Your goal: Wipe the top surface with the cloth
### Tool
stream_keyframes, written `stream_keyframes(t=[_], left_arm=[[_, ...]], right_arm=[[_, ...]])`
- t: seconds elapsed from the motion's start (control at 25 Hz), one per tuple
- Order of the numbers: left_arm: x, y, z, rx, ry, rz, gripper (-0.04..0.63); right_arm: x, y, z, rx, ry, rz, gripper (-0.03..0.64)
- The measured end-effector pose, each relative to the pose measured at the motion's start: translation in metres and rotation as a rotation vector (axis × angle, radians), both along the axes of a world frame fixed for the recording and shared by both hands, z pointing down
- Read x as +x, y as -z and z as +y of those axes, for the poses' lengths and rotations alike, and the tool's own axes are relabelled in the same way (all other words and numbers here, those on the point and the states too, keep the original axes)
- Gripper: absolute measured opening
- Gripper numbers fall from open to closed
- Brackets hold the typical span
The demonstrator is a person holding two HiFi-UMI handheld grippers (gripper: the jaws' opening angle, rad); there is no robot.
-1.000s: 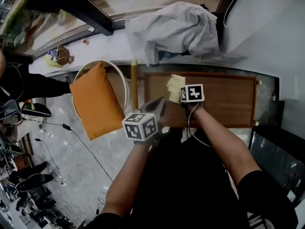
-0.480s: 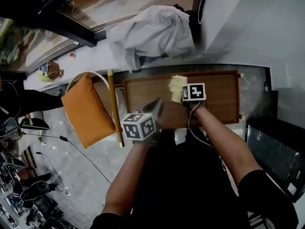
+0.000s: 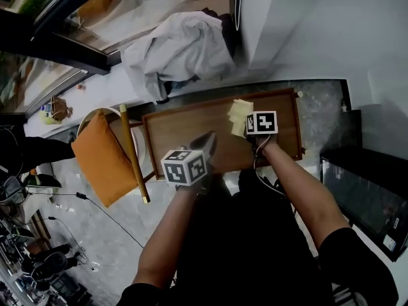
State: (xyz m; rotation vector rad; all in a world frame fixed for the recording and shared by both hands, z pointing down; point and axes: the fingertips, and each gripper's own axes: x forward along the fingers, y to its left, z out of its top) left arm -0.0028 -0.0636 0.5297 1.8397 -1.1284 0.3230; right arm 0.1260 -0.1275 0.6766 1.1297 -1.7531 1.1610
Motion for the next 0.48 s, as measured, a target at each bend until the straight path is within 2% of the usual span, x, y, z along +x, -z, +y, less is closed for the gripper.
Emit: stream_keyframes(t=[0.48], left_arm=[[0.062, -0.017, -0.012, -0.030, -0.069, 0.007, 0.012]], right_arm=[[0.101, 0.007, -0.014, 0.027, -0.094, 0.060, 0.034]])
